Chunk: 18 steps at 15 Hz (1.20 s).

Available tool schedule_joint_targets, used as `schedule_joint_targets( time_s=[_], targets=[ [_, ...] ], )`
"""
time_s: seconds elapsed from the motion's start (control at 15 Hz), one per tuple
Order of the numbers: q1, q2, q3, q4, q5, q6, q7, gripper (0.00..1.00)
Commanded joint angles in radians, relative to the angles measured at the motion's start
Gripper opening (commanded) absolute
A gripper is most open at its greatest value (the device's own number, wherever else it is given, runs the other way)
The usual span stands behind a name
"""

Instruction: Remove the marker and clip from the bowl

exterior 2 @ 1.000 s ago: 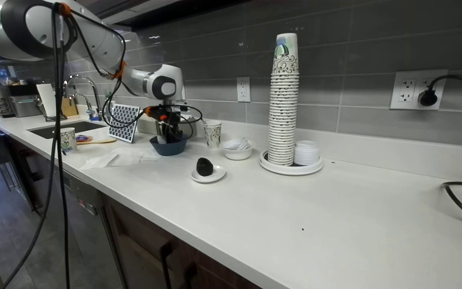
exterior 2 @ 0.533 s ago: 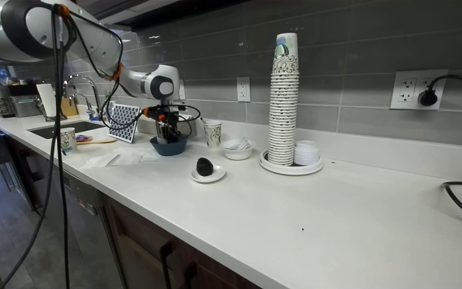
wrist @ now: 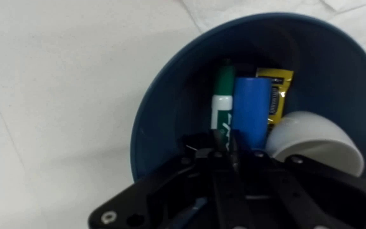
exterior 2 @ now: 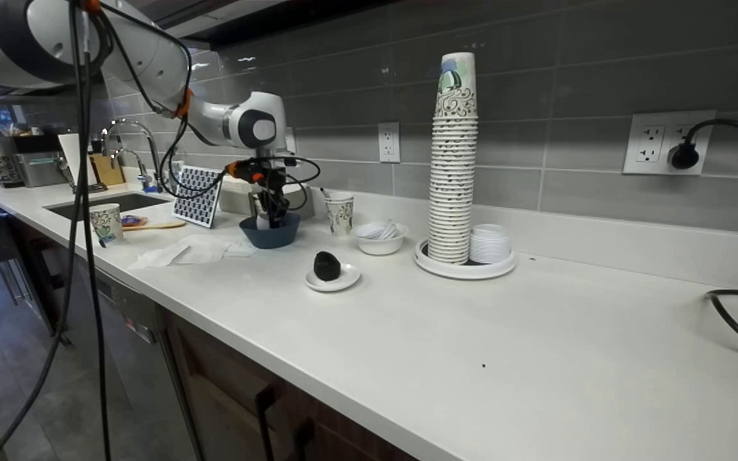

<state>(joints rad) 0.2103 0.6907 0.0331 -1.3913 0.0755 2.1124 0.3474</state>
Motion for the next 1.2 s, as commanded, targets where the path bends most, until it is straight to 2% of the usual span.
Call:
schedule_joint_targets(
  time_s=[0.0, 0.53, 0.73, 0.87, 1.0, 1.13],
  targets=[
    [-0.005, -0.087, 0.02, -0.079, 0.015, 0.016, -0.013, 0.44],
    [-0.004, -0.066, 0.024, -0.095, 0.013, -0.002, 0.003, 1.0],
    [-0.047, -0.067, 0.051, -0.094, 0.092, -0.006, -0.027, 0.97],
    [-0.062, -0.07, 0.055, -0.093, 0.138, 0.003, -0.023, 0.73],
    [-0.073, -0.071, 0.055, -0.089, 0.19, 0.007, 0.009, 0.58],
    [-0.066, -0.067, 0.042, -0.087, 0.203, 0.026, 0.042, 0.54]
  ],
)
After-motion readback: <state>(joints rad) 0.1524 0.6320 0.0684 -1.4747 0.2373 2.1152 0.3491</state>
